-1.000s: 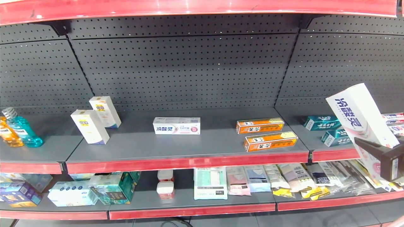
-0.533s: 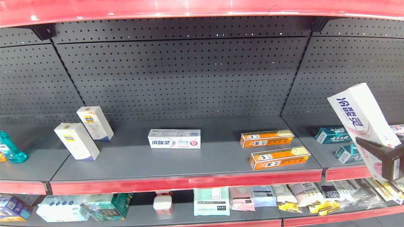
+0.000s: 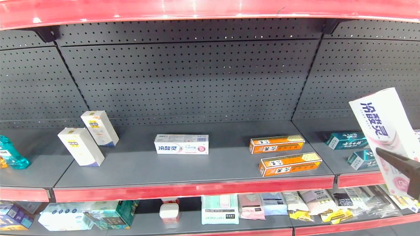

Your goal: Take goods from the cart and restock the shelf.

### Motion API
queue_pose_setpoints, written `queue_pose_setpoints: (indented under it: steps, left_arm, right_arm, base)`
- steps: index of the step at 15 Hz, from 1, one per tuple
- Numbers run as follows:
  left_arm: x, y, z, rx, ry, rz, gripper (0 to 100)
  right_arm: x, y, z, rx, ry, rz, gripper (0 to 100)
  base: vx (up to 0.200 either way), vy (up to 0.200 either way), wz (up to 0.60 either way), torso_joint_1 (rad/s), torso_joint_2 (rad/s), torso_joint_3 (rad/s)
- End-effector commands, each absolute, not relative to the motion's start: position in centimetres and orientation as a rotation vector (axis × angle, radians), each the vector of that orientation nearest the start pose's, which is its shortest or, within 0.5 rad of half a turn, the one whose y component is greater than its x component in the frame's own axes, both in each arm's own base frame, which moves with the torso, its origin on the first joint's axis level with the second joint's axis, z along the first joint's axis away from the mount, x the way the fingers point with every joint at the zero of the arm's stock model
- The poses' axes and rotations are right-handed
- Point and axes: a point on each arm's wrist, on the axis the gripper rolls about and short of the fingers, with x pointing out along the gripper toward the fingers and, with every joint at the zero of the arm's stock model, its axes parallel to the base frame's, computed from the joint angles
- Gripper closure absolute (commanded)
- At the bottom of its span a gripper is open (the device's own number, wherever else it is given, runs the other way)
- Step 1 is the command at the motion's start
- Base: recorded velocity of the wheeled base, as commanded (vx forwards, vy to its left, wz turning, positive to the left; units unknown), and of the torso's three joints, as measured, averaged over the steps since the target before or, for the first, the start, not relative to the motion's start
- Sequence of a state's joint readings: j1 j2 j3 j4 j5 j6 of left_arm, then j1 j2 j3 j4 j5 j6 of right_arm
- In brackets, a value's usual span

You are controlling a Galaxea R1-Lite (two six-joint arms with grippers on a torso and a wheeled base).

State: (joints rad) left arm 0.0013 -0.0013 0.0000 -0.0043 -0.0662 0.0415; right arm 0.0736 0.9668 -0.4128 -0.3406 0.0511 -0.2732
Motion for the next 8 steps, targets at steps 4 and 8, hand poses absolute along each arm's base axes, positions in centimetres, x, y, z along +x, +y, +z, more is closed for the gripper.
queue_pose_setpoints:
  steps: [4,8]
  left_arm:
    - [-1.8,-0.4,15.4,-0.079,0.015,-0.190,0]
    - [2.1,-0.1,16.0,-0.140,0.232,-0.024,0]
  right_arm:
    - [7.0,0.7,19.4,-0.215,0.052,0.176,100]
    - [4.8,0.4,18.3,-0.196,0.032,0.094,100]
  base:
    - [0.000,0.000,0.00,0.000,0.00,0.000]
    - [0.000,0.000,0.00,0.000,0.00,0.000]
